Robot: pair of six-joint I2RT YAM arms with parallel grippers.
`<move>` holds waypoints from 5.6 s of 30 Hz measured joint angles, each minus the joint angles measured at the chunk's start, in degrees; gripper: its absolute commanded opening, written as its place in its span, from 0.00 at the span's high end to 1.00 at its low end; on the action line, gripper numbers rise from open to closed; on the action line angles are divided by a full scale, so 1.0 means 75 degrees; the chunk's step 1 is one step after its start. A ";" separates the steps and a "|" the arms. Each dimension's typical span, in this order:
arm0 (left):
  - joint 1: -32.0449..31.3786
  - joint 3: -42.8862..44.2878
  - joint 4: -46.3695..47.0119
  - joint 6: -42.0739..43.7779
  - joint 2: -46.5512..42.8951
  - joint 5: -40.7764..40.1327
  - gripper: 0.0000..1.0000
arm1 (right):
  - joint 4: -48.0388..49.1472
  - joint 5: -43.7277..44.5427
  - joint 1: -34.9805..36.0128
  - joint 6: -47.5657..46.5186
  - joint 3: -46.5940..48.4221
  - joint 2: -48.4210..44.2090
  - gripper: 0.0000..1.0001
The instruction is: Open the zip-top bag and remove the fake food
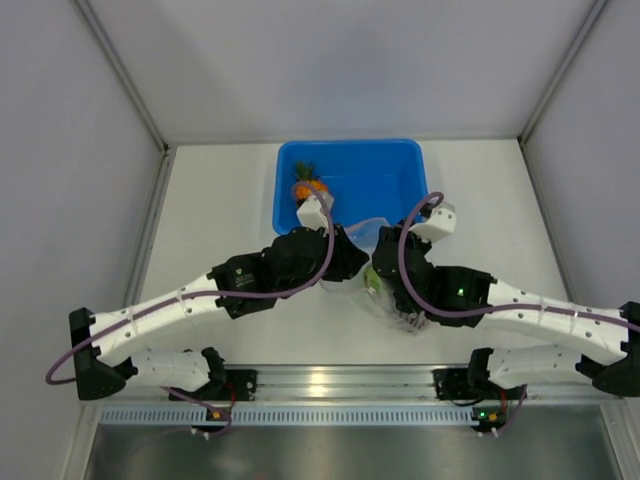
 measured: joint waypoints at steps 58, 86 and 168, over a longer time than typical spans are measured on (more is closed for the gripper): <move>-0.0437 0.0446 0.2285 0.0784 0.4986 -0.0854 0.15 | -0.1402 -0.5362 -0.2209 -0.2917 -0.1416 -0.3459 1.00; -0.0536 -0.1920 0.4835 0.0810 0.3689 -0.0466 0.85 | -0.1574 -0.5386 -0.3354 -0.3684 -0.0434 -0.1472 1.00; -0.0052 0.0592 -0.0041 0.1393 0.4561 -0.0227 0.22 | -0.0743 -0.8346 -0.3620 -0.2148 -0.1912 -0.3727 1.00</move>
